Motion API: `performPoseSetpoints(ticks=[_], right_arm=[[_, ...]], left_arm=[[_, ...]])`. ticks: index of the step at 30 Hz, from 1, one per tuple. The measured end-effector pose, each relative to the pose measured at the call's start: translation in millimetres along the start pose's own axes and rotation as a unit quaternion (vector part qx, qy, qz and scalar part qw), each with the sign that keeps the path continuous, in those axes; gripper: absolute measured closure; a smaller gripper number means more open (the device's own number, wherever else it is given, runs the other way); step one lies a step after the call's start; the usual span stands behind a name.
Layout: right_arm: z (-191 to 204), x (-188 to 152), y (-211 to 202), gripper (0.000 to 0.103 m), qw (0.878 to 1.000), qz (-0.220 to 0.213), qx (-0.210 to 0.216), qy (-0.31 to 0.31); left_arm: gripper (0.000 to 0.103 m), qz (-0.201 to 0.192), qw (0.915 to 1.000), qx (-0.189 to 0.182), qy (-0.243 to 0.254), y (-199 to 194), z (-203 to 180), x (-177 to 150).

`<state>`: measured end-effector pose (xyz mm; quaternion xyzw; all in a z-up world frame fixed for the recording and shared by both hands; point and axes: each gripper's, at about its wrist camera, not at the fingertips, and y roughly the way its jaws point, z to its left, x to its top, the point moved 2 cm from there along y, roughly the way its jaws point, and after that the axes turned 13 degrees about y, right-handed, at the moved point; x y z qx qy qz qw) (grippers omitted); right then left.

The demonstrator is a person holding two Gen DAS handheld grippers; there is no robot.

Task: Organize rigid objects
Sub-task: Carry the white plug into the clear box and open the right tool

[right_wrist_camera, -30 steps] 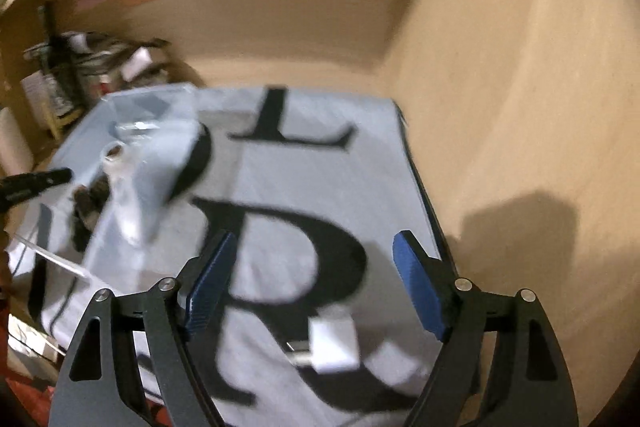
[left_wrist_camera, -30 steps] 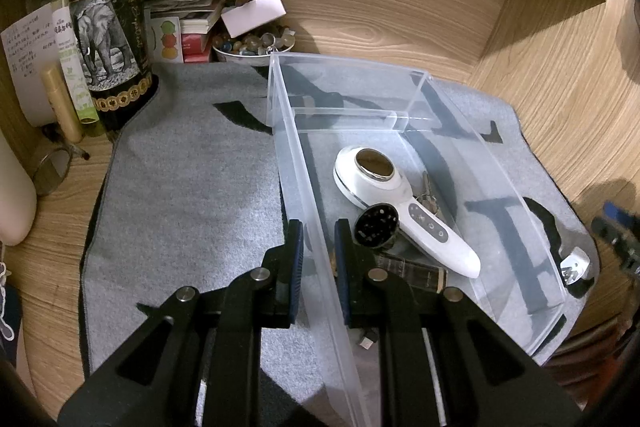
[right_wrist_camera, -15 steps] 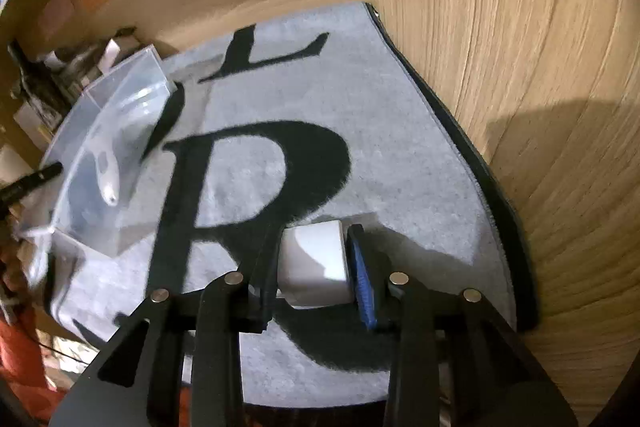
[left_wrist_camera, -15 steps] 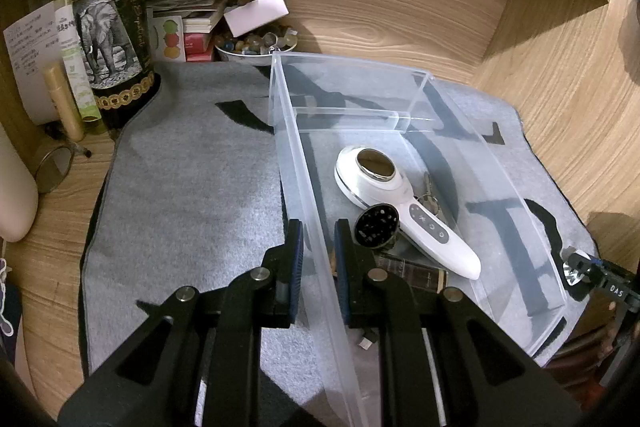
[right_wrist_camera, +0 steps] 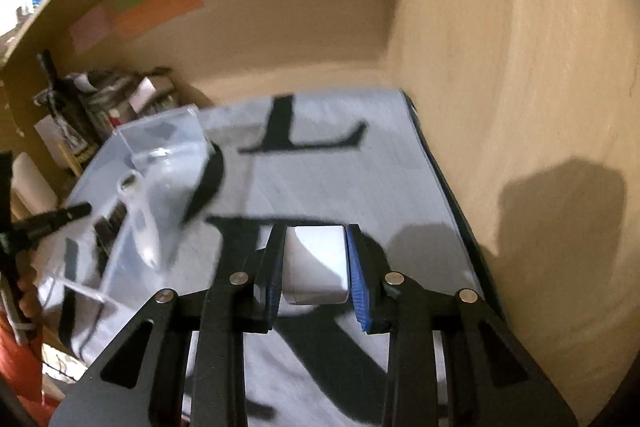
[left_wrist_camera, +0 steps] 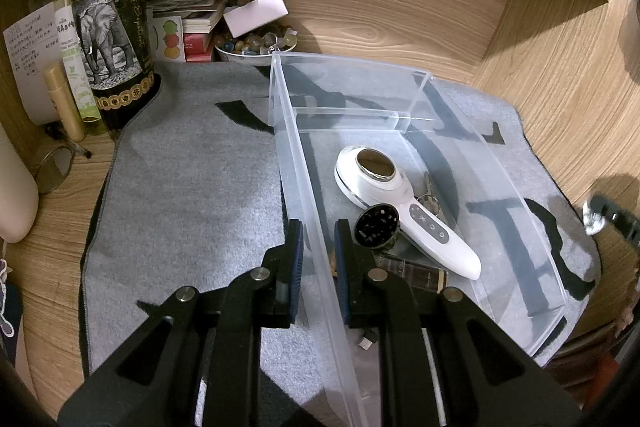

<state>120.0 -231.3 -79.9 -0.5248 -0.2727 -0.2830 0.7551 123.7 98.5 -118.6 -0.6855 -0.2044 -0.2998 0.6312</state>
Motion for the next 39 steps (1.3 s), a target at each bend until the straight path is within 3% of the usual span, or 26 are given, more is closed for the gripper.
performPoseSetpoints(ticks=[7,15,24,31,39], right_arm=[[59,13,6,0.076,0.996,-0.021,0.074,-0.038],[123,14,14,0.076,0.987,-0.026,0.112,-0.110],[168,-4,61,0.076,0.978,0.036,0.115,-0.171],[180,-30,90,0.076,0.969,0.100,0.116,-0.192],[182,-42,98,0.076,0.964,0.131,0.106,-0.206]], left_arm=[[0.088,0.000,1.0000,0.000,0.000,0,-1,0],[0.088,-0.001,1.0000,-0.002,-0.002,-1,0,0],[0.088,-0.001,1.0000,-0.002,-0.001,-1,-1,0],[0.088,-0.003,1.0000,-0.005,-0.002,-2,-1,-1],[0.088,-0.004,1.0000,-0.005,-0.001,-2,0,-1]])
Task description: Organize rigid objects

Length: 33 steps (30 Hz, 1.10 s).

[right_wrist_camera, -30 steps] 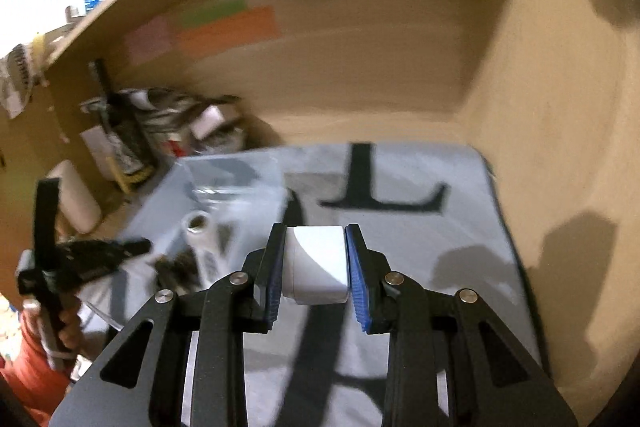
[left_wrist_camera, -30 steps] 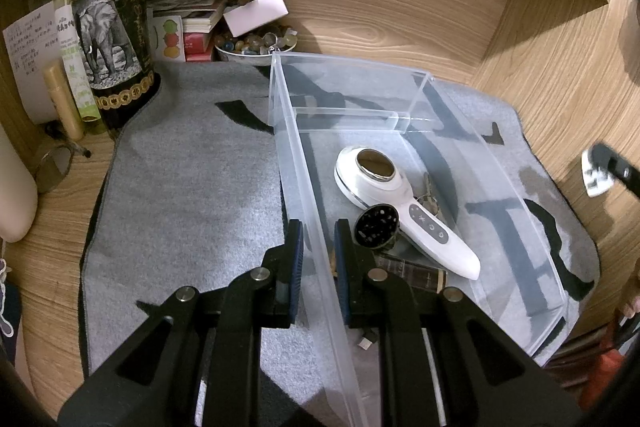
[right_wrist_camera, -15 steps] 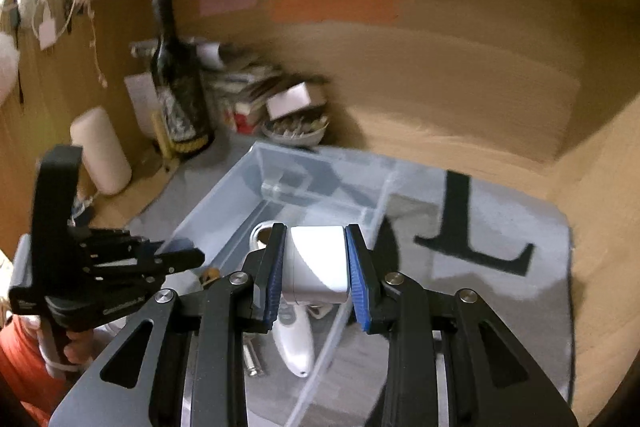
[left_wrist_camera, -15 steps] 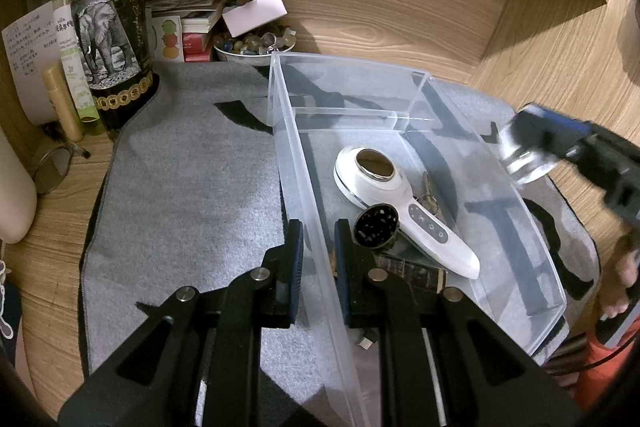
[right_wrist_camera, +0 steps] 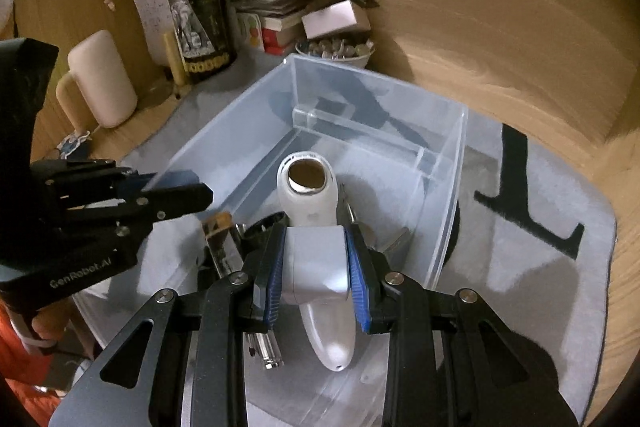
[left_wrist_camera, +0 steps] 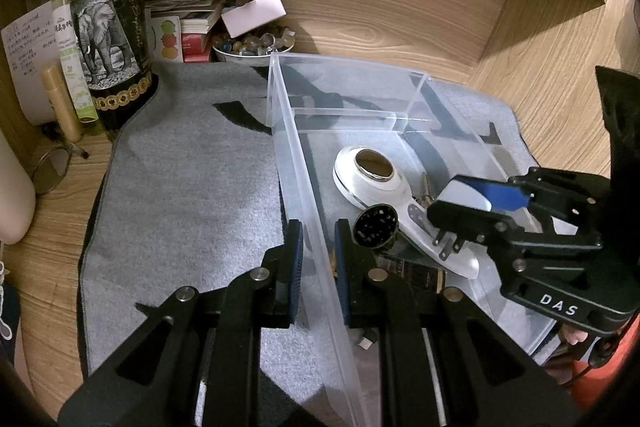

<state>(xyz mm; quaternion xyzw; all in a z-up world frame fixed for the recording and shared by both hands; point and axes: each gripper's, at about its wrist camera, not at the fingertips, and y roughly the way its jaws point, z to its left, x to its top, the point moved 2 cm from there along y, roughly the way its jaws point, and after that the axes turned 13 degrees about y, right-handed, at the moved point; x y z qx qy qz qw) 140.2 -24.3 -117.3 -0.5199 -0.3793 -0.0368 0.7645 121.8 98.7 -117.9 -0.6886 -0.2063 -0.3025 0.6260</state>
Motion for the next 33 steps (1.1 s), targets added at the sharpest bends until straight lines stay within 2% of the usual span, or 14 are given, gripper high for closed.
performPoseSetpoints(ticks=[6,8,13,19,20,21,23,29,31,33], right_arm=[[1,1,1,0.076,1.000,0.016,-0.004,0.001],[4,1,0,0.070,1.000,0.018,-0.001,0.001],[4,1,-11,0.045,1.000,-0.008,-0.012,0.001],[-10,5,-34,0.039,0.999,-0.033,0.009,0.036],[-11,4,-38,0.037,0.998,-0.036,0.011,0.041],[-14,4,-43,0.030,0.998,-0.045,0.008,0.047],[-16,2,-53,0.022,0.997,-0.062,0.007,0.052],[-28,-4,-88,0.021,0.992,-0.106,0.010,0.063],[-32,-7,-103,0.019,0.990,-0.127,0.008,0.065],[-35,-9,-117,0.017,0.987,-0.146,0.005,0.064]], left_arm=[[0.088,0.000,1.0000,0.000,-0.001,0,0,0],[0.088,0.001,1.0000,0.000,-0.001,0,0,0],[0.088,0.004,1.0000,0.001,-0.002,0,1,1],[0.088,0.010,0.9999,0.007,0.000,-2,0,3],[0.085,0.010,0.9999,0.009,0.000,-4,0,3],[0.083,0.009,0.9999,0.015,0.000,-6,0,4],[0.066,0.005,0.9998,0.020,-0.002,-12,1,5],[0.041,-0.032,0.9991,0.029,0.003,-47,-7,14],[0.036,-0.056,0.9976,0.039,0.016,-65,-18,18],[0.035,-0.074,0.9957,0.047,0.028,-79,-28,21]])
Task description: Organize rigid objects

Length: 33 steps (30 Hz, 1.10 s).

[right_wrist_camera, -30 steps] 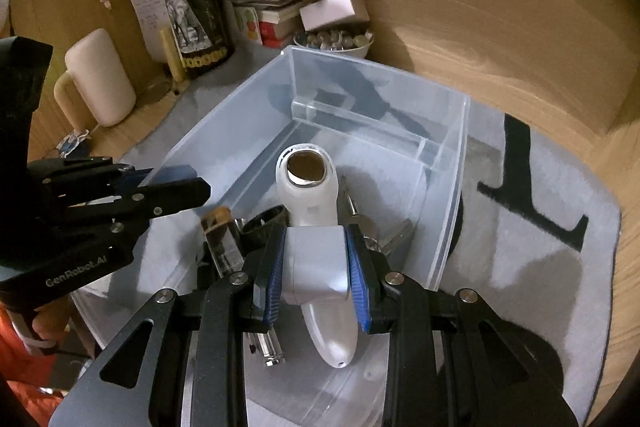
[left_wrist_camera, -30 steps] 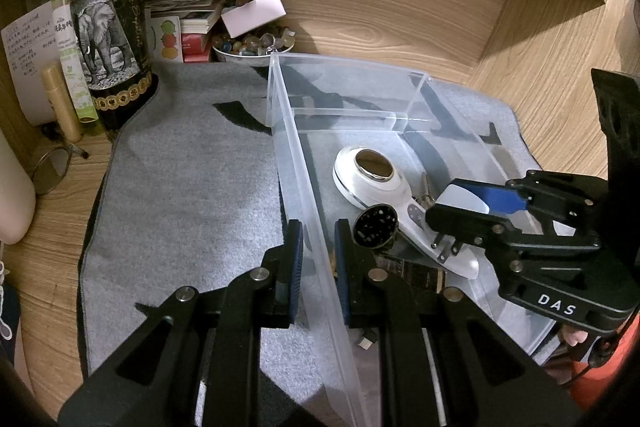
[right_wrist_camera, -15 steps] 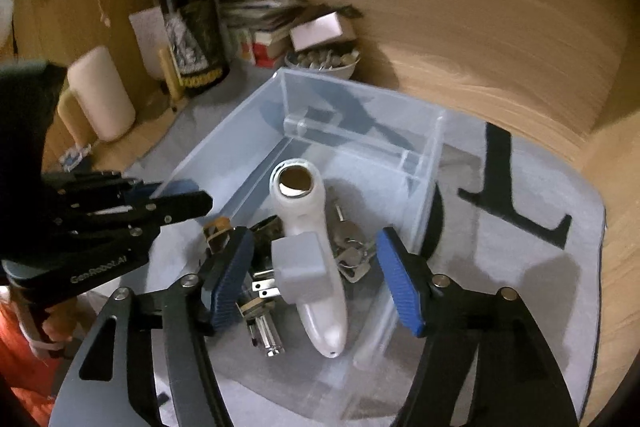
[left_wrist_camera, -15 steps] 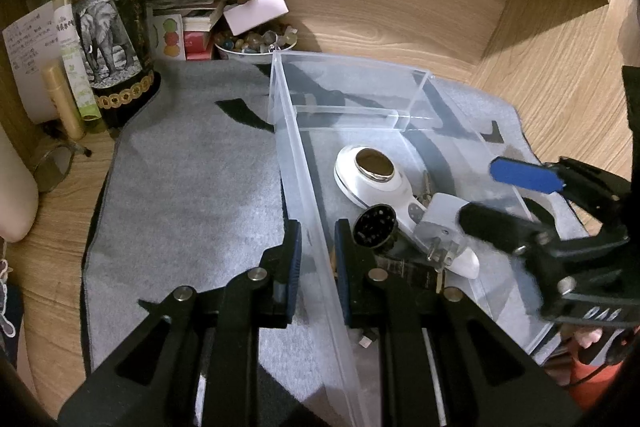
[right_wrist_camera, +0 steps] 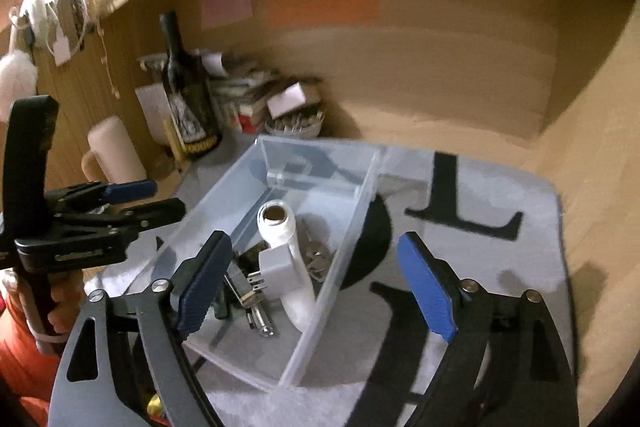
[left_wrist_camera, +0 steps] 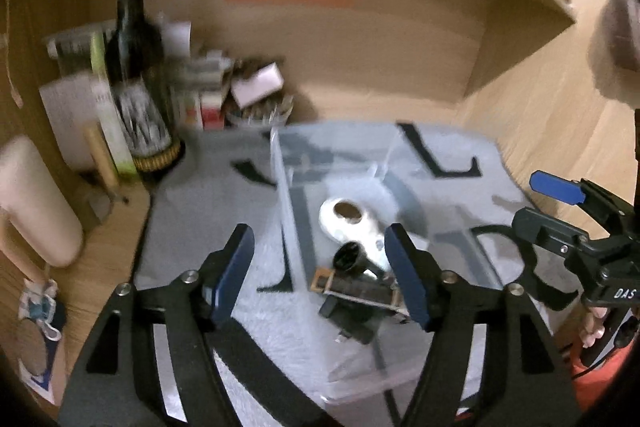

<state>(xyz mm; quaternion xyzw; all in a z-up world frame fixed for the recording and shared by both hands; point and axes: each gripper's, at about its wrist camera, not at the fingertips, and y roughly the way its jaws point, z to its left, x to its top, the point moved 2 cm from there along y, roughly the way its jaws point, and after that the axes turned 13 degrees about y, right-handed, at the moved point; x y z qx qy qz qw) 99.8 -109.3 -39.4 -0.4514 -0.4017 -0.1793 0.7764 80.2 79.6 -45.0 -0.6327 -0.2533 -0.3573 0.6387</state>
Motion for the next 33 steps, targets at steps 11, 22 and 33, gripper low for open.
performPoseSetpoints(ticks=[11,22,33], right_arm=[[4,-12,-79,0.000,0.992,-0.120,-0.016,-0.019],[8,-27,-123,0.000,0.983,-0.183,-0.027,-0.018],[4,-33,-132,0.000,0.982,-0.189,-0.028,-0.009]], left_arm=[[0.004,-0.125,0.9910,0.044,0.021,-76,-47,5],[0.000,-0.214,0.9724,0.081,0.045,-134,-83,-3],[0.000,-0.223,0.9696,0.084,0.054,-143,-98,-8]])
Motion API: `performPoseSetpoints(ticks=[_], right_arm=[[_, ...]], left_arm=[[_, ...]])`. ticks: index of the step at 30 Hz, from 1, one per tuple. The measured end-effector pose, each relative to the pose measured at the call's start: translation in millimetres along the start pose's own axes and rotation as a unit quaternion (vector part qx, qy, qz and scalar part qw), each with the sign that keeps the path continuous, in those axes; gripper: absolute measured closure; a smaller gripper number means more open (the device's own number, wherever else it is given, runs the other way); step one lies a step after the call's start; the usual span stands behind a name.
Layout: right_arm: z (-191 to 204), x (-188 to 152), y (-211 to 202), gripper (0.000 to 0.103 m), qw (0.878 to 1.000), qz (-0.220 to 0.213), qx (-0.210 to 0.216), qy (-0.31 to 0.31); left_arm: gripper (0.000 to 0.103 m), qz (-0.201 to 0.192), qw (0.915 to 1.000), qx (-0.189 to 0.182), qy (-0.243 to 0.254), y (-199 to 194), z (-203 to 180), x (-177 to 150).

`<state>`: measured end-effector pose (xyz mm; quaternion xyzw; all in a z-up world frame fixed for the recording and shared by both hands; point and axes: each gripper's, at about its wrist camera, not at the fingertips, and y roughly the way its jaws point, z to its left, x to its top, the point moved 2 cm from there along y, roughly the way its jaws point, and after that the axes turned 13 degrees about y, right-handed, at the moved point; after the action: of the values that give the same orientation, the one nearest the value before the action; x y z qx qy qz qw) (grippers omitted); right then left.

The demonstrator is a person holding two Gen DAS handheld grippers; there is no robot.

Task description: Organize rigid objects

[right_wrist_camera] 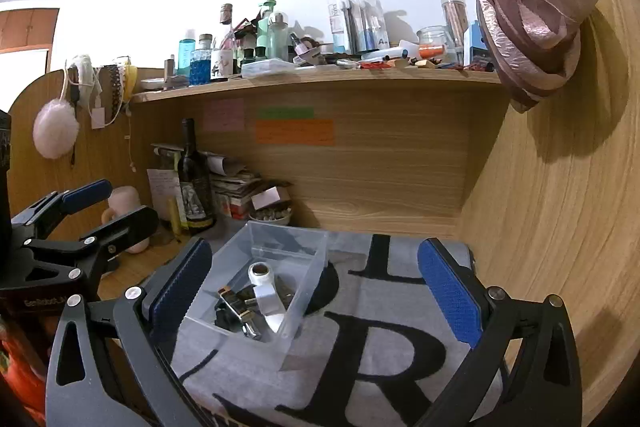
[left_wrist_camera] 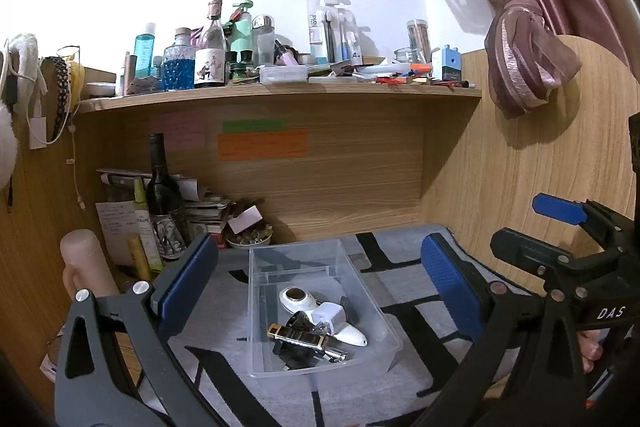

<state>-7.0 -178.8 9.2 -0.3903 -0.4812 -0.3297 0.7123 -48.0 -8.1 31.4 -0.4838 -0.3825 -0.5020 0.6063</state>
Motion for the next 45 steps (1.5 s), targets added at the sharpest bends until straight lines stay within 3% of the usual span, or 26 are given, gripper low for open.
performPoseSetpoints(ticks=[45], right_arm=[[-1,2,-2,0.000,1.000,0.000,0.000,-0.002]], left_arm=[[0.000,0.006,0.9998,-0.015,-0.009,10,-1,0]])
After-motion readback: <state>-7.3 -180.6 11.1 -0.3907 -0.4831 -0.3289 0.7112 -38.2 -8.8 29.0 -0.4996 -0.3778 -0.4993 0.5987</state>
